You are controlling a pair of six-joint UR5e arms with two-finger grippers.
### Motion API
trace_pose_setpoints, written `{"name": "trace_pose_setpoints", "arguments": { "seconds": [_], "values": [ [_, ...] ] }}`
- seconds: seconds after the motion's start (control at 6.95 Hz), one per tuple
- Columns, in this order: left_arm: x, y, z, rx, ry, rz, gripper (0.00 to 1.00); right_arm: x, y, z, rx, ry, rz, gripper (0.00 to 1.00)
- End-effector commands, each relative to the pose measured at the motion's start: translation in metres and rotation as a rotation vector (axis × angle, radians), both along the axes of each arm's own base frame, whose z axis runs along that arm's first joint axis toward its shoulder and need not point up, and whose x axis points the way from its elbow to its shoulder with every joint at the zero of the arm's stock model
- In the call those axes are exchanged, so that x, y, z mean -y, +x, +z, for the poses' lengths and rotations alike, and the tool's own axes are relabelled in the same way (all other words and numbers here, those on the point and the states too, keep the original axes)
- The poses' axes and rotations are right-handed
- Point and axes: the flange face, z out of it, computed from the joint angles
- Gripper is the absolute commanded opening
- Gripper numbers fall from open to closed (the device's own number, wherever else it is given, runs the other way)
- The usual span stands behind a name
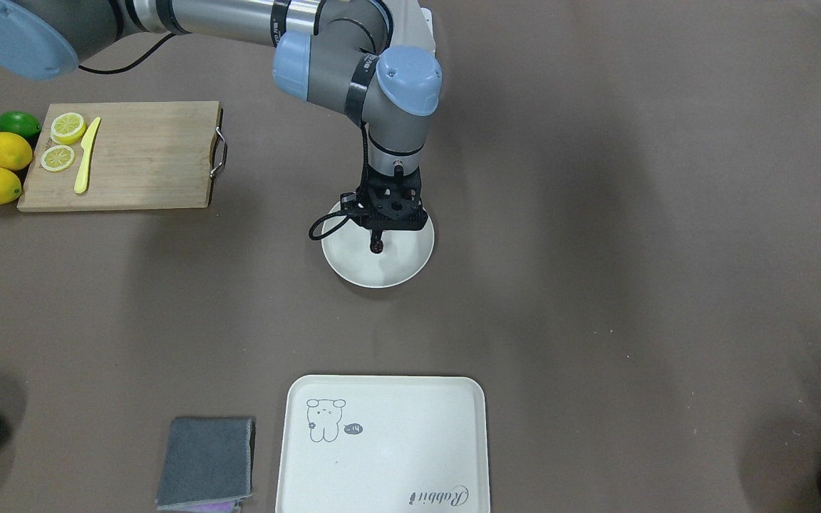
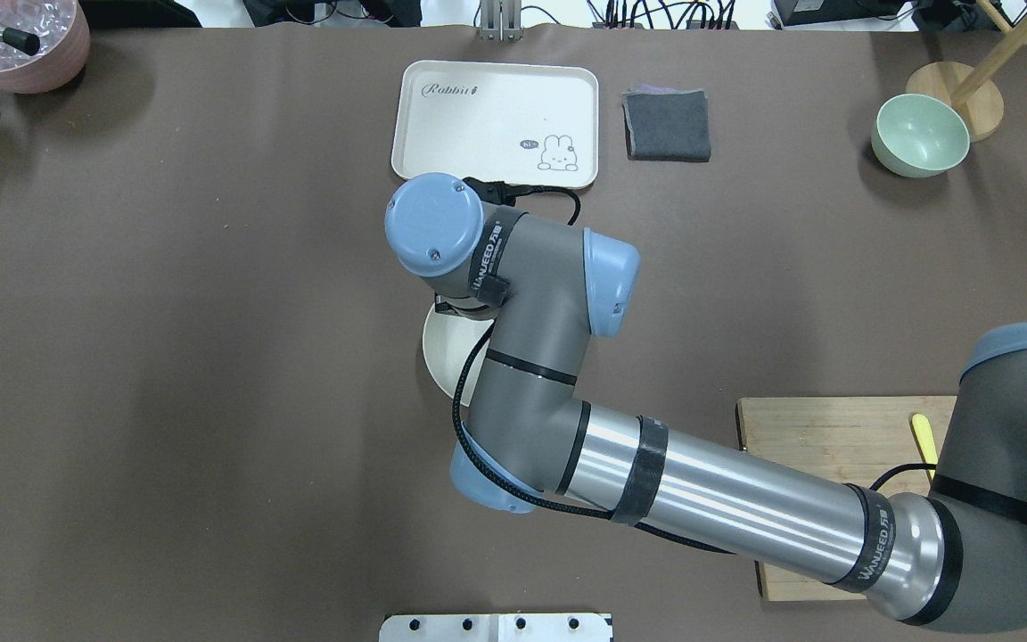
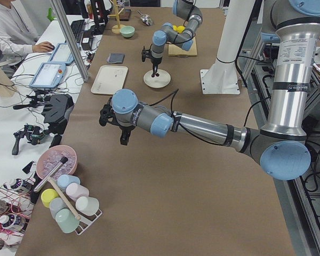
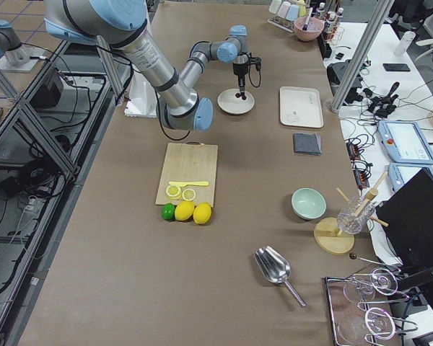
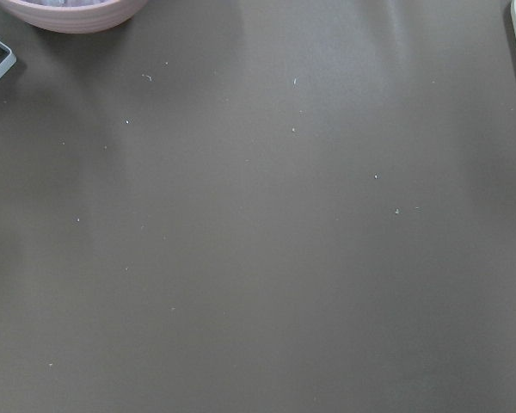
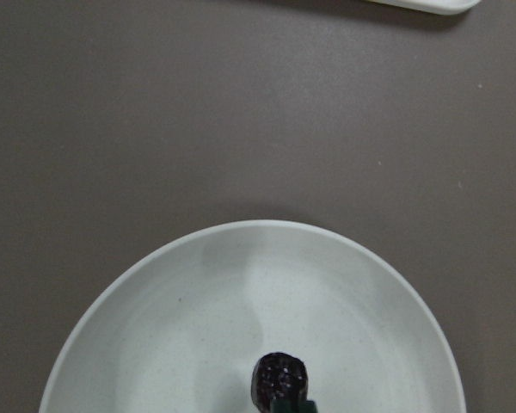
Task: Place red cherry on plate
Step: 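Lift the cherries with the right gripper and carry them over the plate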
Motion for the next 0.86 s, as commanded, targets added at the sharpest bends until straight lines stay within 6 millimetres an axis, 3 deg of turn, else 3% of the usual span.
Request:
{"name": "trace_pose_setpoints", "arguments": {
  "seconds": [0.0,0.14,0.29,0.43,0.58,0.72],
  "values": [
    [0.000,-0.001,0.000,0.000,0.001,-0.001,0.97,-0.027,-0.019,0.005,-0.010,0.008,0.009,0.00],
    [0.000,-0.001,0.000,0.000,0.001,-0.001,0.97,-0.027,-0.019,0.014,-0.021,0.007,0.004,0.00],
    [0.000,-0.001,0.000,0.001,0.002,-0.001,0.97,-0.026,-0.020,0.018,-0.031,0.012,0.000,0.17],
    [-0.001,-0.003,0.000,0.000,0.002,-0.005,0.97,-0.024,-0.019,0.018,-0.016,0.012,0.020,0.63],
    [-0.001,-0.007,0.000,0.001,0.002,-0.011,0.97,-0.021,-0.014,0.013,-0.004,0.018,0.029,0.99],
    [-0.001,-0.007,0.000,0.000,0.000,-0.013,0.97,-0.003,0.011,0.000,0.018,0.014,0.048,1.00]
  ]
}}
